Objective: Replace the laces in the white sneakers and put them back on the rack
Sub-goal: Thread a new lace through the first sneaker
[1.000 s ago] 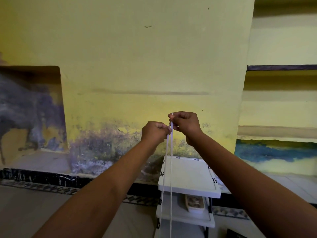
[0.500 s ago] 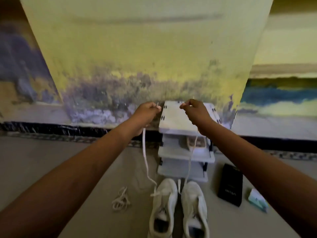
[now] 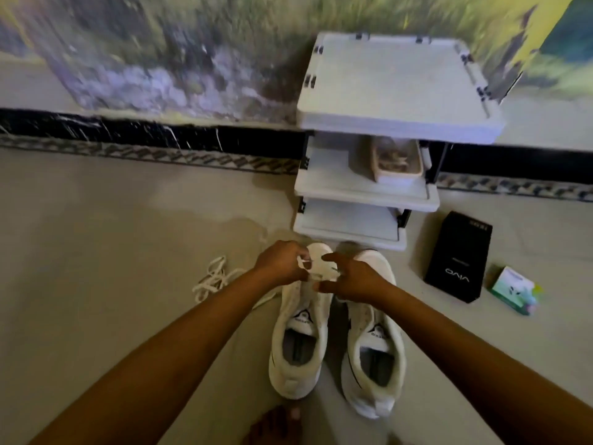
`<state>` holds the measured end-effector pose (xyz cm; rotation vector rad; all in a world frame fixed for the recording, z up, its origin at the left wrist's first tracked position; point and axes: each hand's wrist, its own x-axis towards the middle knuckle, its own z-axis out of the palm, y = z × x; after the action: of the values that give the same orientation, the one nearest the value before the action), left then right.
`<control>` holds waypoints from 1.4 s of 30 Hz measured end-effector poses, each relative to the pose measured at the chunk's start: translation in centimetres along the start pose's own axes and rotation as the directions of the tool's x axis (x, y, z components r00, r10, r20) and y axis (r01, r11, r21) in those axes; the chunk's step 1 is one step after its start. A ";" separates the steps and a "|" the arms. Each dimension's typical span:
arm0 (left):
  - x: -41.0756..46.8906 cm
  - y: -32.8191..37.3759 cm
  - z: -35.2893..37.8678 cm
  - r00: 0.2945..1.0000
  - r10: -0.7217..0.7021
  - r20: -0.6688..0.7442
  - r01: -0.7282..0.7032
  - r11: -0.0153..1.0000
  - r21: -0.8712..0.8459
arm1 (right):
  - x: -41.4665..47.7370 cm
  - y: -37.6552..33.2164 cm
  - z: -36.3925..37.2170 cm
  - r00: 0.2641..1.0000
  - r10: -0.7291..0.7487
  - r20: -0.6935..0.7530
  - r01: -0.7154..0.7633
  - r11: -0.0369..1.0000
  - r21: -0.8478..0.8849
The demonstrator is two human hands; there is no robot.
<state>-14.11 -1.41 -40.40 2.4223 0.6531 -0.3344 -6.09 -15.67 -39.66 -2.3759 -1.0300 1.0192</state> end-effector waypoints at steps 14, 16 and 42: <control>0.8 -1.0 3.6 0.996 0.063 -0.060 -0.055 0.992 0.118 | 2.1 1.9 3.6 0.997 0.064 0.049 -0.065 0.998 0.011; 0.7 -1.8 2.9 0.996 0.022 -0.086 -0.040 0.974 -0.221 | 2.2 1.9 3.3 0.995 0.069 0.071 -0.071 0.997 0.028; -2.5 -5.2 -2.0 0.951 -0.309 -0.015 0.181 0.595 -0.783 | 2.2 1.7 4.3 0.996 0.048 0.081 -0.046 0.999 -0.027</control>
<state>-18.79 2.51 -40.39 1.5139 0.9673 0.0458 -7.36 -15.01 -44.57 -2.4069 -1.0252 1.1346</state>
